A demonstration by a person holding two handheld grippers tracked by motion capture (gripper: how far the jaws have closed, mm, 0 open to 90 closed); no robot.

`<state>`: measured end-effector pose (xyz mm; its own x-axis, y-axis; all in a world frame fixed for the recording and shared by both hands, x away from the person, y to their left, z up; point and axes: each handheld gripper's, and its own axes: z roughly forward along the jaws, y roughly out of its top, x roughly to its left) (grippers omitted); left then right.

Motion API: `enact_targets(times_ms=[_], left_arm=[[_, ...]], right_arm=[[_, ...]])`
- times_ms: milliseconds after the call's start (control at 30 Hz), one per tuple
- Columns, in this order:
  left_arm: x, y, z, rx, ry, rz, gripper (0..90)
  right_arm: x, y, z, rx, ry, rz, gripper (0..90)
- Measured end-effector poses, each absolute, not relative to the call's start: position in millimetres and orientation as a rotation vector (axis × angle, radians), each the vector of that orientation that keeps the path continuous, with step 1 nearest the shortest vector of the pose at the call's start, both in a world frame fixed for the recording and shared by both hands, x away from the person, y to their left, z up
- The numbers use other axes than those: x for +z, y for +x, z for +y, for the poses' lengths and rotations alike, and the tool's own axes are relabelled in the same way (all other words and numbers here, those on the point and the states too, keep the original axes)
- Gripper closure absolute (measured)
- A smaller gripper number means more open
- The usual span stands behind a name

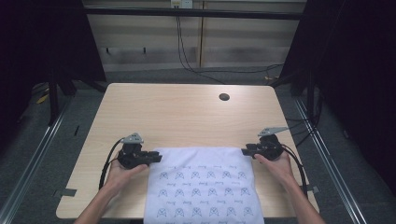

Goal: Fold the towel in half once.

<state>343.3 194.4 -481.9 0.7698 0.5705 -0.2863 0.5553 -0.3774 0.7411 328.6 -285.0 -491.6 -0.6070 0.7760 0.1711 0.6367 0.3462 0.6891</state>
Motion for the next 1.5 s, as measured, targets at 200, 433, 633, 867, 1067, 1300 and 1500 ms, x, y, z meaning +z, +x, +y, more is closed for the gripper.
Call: enact_targets(times_ms=[200, 433, 633, 867, 1067, 1300, 1500], left_arm=[[-492, 363, 200, 0.075, 2.064, 0.913, 68.1], [-500, 369, 205, 0.1, 2.085, 0.964, 57.7], [-504, 369, 206, 0.074, 2.08, 0.958, 54.9], [-505, 363, 198, 0.065, 2.111, 0.865, 60.1], [-504, 358, 185, 0.072, 2.167, 0.8, 78.4], [-505, 362, 193, 0.006, 2.133, 0.831, 87.0], [-493, 361, 200, -0.012, 2.031, 0.848, 87.0]], right_arm=[[-499, 338, -290, 1.088, 1.323, 2.395, 57.2], [-501, 335, -278, 1.097, 1.274, 2.449, 73.5], [-503, 334, -279, 1.121, 1.301, 2.446, 85.6], [-503, 333, -280, 1.119, 1.308, 2.444, 85.8], [-503, 332, -280, 1.124, 1.319, 2.44, 85.8], [-503, 333, -281, 1.149, 1.327, 2.443, 86.1], [-487, 332, -280, 1.294, 1.323, 2.42, 86.6]])
